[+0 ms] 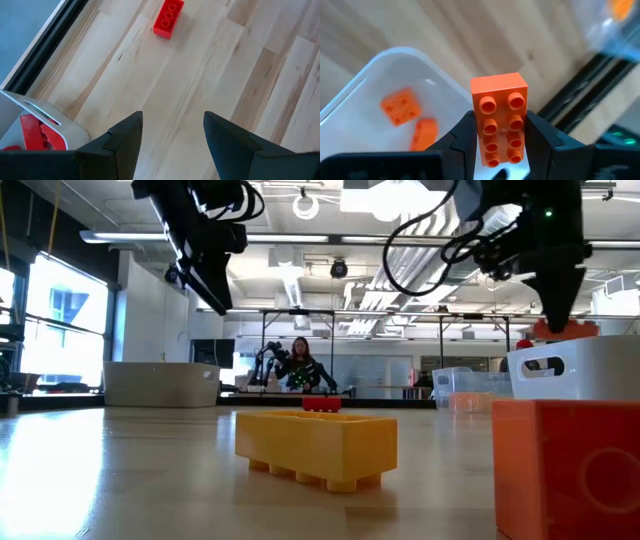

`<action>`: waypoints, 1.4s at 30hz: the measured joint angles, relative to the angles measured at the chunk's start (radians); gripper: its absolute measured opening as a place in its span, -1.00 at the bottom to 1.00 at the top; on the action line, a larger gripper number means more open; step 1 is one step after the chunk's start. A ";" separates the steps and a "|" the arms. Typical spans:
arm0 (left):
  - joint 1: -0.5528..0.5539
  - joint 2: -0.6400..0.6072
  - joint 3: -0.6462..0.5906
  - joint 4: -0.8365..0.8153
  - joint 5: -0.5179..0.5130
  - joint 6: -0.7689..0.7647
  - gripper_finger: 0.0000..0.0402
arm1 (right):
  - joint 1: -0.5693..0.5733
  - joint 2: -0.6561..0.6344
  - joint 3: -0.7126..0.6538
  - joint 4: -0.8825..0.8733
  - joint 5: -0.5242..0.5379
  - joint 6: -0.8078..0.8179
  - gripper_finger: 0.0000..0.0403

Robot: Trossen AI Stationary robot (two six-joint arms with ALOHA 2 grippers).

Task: Sort & place blocks by color
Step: Put the orange game piece into the white bin, then put the yellow game piece into the transparent bin

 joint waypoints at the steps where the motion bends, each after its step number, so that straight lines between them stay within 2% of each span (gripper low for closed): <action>1: -0.003 0.000 0.000 0.000 0.000 0.000 -0.02 | 0.009 -0.013 -0.021 0.020 -0.021 0.015 -0.50; 10: -0.033 0.000 0.000 0.004 0.000 0.000 -0.02 | 0.103 -0.060 -0.166 0.225 -0.164 0.114 -0.48; 19: -0.101 0.000 0.000 0.016 0.000 0.041 -0.02 | 0.150 -0.060 -0.227 0.389 -0.203 0.136 -0.47; 25: -0.171 0.000 0.000 0.073 0.000 0.083 -0.02 | 0.150 -0.059 -0.229 0.438 -0.234 0.099 -0.44; 28: -0.206 0.000 0.000 0.098 0.000 0.096 -0.02 | 0.150 -0.060 -0.229 0.476 -0.230 0.078 -0.32; 36: -0.279 0.000 0.000 0.114 0.000 0.086 -0.02 | 0.149 -0.059 -0.229 0.493 -0.229 0.085 0.18; 42: -0.320 0.000 0.000 0.116 0.000 0.138 -0.02 | 0.147 -0.059 -0.229 0.483 -0.225 0.113 0.26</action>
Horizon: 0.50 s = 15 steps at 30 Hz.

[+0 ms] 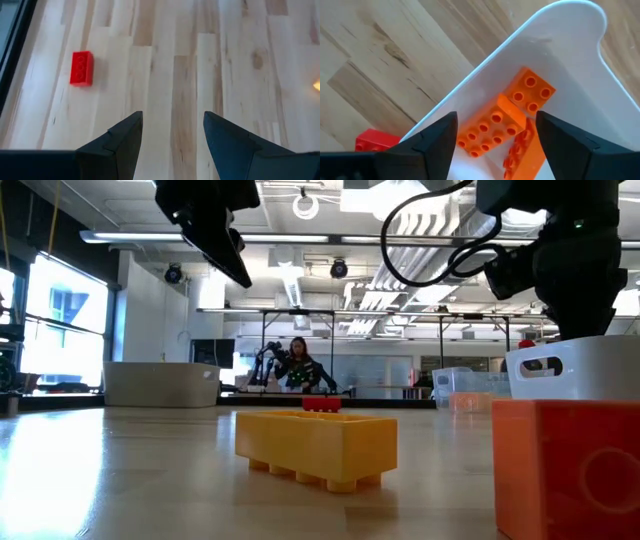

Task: Sort & place blocks by color
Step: Put the yellow game piece into the transparent bin

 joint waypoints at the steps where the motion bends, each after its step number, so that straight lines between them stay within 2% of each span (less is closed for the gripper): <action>1: -0.007 0.000 0.000 0.002 0.000 0.019 -0.02 | 0.000 0.000 0.000 -0.003 0.002 0.000 0.27; 7: -0.059 0.000 0.000 0.077 0.000 0.063 -0.02 | 0.000 0.000 0.000 -0.025 0.044 0.000 0.27; 15: -0.131 0.000 0.000 0.172 0.024 0.143 -0.02 | 0.001 -0.013 0.001 -0.032 0.048 0.054 0.27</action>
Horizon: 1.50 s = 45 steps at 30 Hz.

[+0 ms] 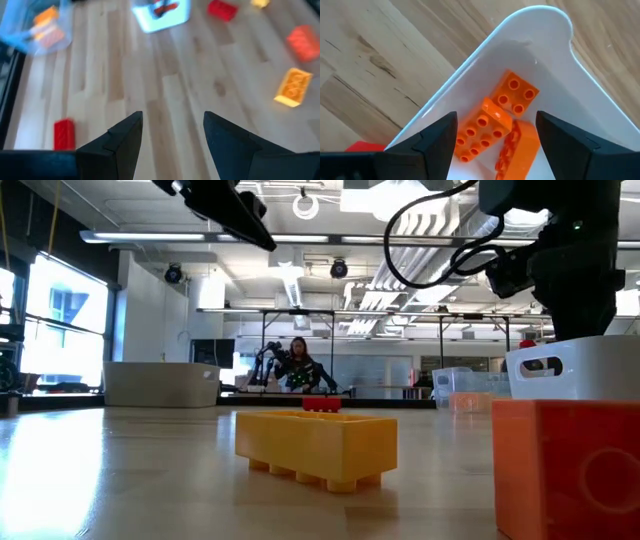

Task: Sort & place blocks by color
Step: Put the yellow game piece into the transparent bin

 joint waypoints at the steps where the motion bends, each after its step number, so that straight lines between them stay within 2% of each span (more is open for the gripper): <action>1: -0.010 0.000 0.000 0.010 0.010 0.006 -0.02 | 0.000 -0.006 0.005 -0.010 0.000 0.012 0.27; 4: -0.041 0.004 0.000 0.053 0.036 0.006 -0.02 | 0.006 -0.024 0.038 -0.029 0.020 0.030 0.27; 12: -0.121 0.032 -0.001 0.114 0.036 0.006 -0.02 | 0.040 -0.034 0.146 -0.048 0.173 0.032 0.27; 20: -0.191 0.041 0.000 0.079 0.028 0.000 -0.02 | 0.087 -0.034 0.168 0.225 0.182 -0.057 0.27; 25: -0.244 0.044 0.000 0.084 0.028 -0.011 -0.02 | 0.114 -0.034 0.168 0.373 0.245 -0.143 0.27; 34: -0.314 0.160 -0.001 0.169 0.034 0.041 -0.02 | 0.117 -0.034 0.168 0.423 0.299 -0.188 0.27; 45: -0.348 0.337 0.000 0.307 0.036 0.111 -0.02 | 0.117 -0.034 0.168 0.423 0.306 -0.191 0.27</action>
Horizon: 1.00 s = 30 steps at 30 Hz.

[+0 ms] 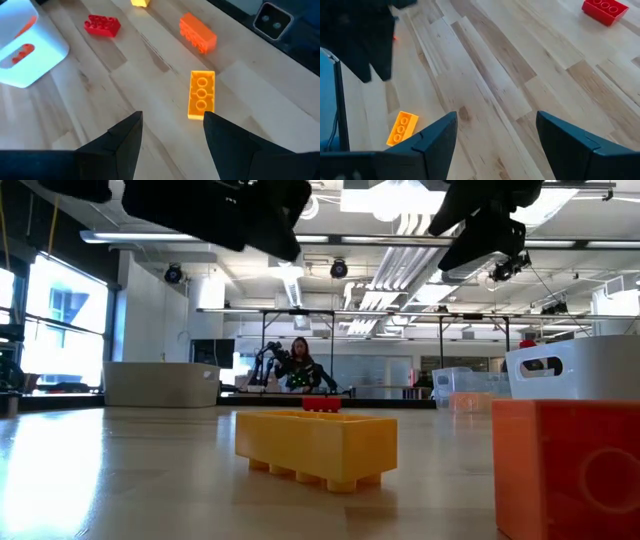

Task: Sort & place blocks by color
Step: Put the yellow game piece into the transparent bin

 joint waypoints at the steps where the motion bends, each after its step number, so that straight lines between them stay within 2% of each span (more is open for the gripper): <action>1: -0.001 0.017 0.000 0.020 0.000 0.000 -0.02 | 0.000 0.000 0.000 0.000 0.000 0.000 0.27; 19: -0.007 0.214 0.000 0.195 0.126 0.000 -0.02 | 0.000 0.001 0.000 0.000 0.002 0.003 0.27; 30: -0.013 0.231 0.000 0.224 0.133 0.000 -0.02 | 0.000 0.001 0.000 0.000 0.002 0.003 0.27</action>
